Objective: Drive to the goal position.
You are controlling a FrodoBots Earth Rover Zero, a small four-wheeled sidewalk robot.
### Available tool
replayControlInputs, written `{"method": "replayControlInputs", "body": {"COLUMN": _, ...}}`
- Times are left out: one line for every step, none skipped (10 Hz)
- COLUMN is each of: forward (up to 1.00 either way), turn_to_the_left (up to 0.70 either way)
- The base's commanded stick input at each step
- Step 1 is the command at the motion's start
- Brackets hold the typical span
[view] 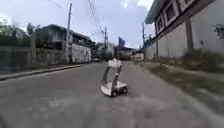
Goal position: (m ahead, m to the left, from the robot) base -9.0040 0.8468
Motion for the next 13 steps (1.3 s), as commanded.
{"method": "replayControlInputs", "body": {"forward": 0.00, "turn_to_the_left": -0.93}}
{"method": "replayControlInputs", "body": {"forward": 0.00, "turn_to_the_left": -1.00}}
{"method": "replayControlInputs", "body": {"forward": 0.00, "turn_to_the_left": -1.00}}
{"method": "replayControlInputs", "body": {"forward": 0.00, "turn_to_the_left": -1.00}}
{"method": "replayControlInputs", "body": {"forward": 0.00, "turn_to_the_left": -1.00}}
{"method": "replayControlInputs", "body": {"forward": 0.00, "turn_to_the_left": -1.00}}
{"method": "replayControlInputs", "body": {"forward": 0.00, "turn_to_the_left": -1.00}}
{"method": "replayControlInputs", "body": {"forward": 0.00, "turn_to_the_left": -1.00}}
{"method": "replayControlInputs", "body": {"forward": 0.00, "turn_to_the_left": -1.00}}
{"method": "replayControlInputs", "body": {"forward": 0.00, "turn_to_the_left": -1.00}}
{"method": "replayControlInputs", "body": {"forward": 0.00, "turn_to_the_left": -1.00}}
{"method": "replayControlInputs", "body": {"forward": 0.00, "turn_to_the_left": -1.00}}
{"method": "replayControlInputs", "body": {"forward": 0.00, "turn_to_the_left": -1.00}}
